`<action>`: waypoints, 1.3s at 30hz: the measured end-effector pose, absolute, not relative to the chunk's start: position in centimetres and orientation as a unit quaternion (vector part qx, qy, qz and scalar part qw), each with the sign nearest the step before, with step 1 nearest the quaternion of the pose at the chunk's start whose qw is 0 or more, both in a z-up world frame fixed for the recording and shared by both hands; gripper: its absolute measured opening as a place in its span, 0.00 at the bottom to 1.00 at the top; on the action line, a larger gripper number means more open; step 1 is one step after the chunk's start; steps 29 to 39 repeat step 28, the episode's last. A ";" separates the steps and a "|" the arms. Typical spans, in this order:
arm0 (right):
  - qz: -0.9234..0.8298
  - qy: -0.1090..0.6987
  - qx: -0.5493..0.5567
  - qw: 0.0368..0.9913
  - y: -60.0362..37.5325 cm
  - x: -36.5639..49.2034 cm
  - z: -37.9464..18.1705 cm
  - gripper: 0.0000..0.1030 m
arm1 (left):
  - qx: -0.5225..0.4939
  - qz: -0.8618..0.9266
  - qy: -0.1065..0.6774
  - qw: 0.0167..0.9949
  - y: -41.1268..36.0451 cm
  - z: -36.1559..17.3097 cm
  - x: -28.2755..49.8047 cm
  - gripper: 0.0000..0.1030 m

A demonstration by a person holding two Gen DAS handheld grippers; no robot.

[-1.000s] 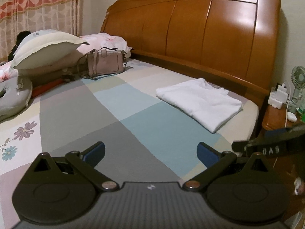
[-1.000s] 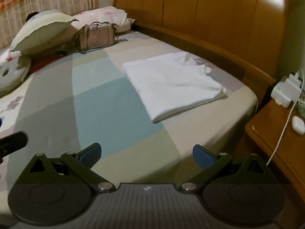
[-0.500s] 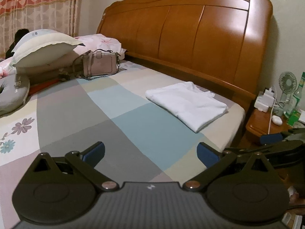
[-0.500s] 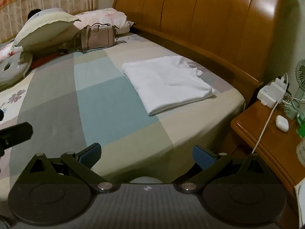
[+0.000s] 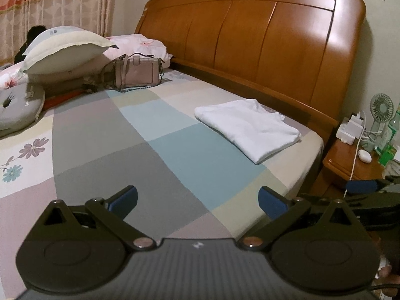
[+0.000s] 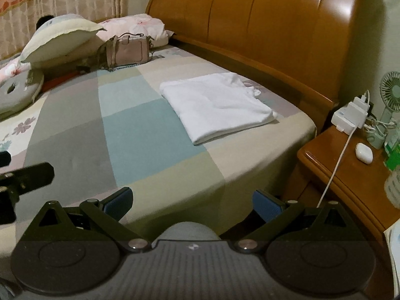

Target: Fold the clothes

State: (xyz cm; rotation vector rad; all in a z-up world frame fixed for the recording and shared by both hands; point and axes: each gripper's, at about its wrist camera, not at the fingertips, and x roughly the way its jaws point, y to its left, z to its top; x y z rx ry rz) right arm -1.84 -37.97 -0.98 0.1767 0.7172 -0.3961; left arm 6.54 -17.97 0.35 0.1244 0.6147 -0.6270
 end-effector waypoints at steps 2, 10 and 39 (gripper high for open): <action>-0.195 0.344 0.090 0.914 -38.1 -2.0 -0.9 1.00 | 0.060 -0.302 0.299 0.903 -18.1 0.3 6.4 0.99; -0.207 0.334 0.084 0.916 -38.0 -2.7 -0.3 1.00 | 0.057 -0.311 0.303 0.899 -18.3 0.3 6.2 0.99; -0.213 0.327 0.091 0.916 -38.8 -2.1 -0.1 1.00 | 0.059 -0.330 0.301 0.893 -19.8 0.3 6.6 0.99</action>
